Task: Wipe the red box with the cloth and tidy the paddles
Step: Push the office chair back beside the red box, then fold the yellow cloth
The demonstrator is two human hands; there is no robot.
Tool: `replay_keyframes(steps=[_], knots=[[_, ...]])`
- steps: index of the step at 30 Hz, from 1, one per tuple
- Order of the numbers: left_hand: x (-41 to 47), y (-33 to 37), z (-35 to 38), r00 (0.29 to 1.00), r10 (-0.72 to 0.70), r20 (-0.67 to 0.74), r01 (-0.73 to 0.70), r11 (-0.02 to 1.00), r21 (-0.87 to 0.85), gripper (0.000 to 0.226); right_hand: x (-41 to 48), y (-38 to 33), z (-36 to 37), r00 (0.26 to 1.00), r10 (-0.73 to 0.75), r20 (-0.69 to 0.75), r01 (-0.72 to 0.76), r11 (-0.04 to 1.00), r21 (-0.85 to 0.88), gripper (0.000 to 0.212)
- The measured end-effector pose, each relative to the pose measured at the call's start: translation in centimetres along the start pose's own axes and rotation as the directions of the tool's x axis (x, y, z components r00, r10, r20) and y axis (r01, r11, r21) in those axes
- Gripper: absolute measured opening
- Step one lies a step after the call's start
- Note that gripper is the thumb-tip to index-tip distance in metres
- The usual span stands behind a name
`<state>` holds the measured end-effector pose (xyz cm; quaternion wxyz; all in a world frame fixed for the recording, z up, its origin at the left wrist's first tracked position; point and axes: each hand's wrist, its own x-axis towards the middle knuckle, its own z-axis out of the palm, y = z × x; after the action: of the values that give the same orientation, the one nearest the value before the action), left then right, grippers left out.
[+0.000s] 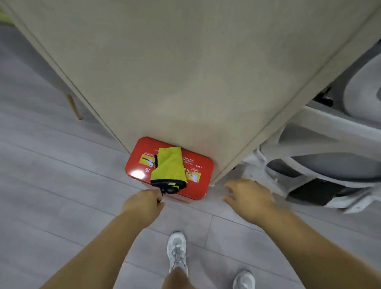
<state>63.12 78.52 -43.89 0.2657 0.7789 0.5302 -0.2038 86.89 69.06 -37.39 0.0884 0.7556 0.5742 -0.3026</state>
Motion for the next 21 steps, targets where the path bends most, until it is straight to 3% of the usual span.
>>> replay_keyframes(steps=[9, 13, 17, 21], knots=[[12.2, -2.2, 0.8, 0.997, -0.033, -0.068, 0.010, 0.950, -0.311, 0.038, 7.3, -1.6, 1.9, 0.999, 0.036, 0.011, -0.036, 0.999, -0.027, 0.035], [16.4, -2.1, 1.6, 0.992, -0.016, -0.125, -0.021, 0.958, -0.286, 0.050, 10.4, -1.0, 2.2, 0.999, 0.041, 0.015, -0.040, 0.997, -0.073, 0.035], [19.5, -2.3, 2.2, 0.996, 0.018, -0.083, -0.028, 0.992, -0.121, 0.059, 12.5, -0.6, 2.8, 0.998, 0.049, 0.025, -0.047, 0.995, -0.087, 0.032], [21.1, -2.5, 2.6, 0.996, -0.029, -0.081, 0.024, 0.998, -0.063, 0.062, 13.2, -0.6, 3.6, 0.999, 0.046, 0.022, -0.045, 0.997, -0.063, 0.034]])
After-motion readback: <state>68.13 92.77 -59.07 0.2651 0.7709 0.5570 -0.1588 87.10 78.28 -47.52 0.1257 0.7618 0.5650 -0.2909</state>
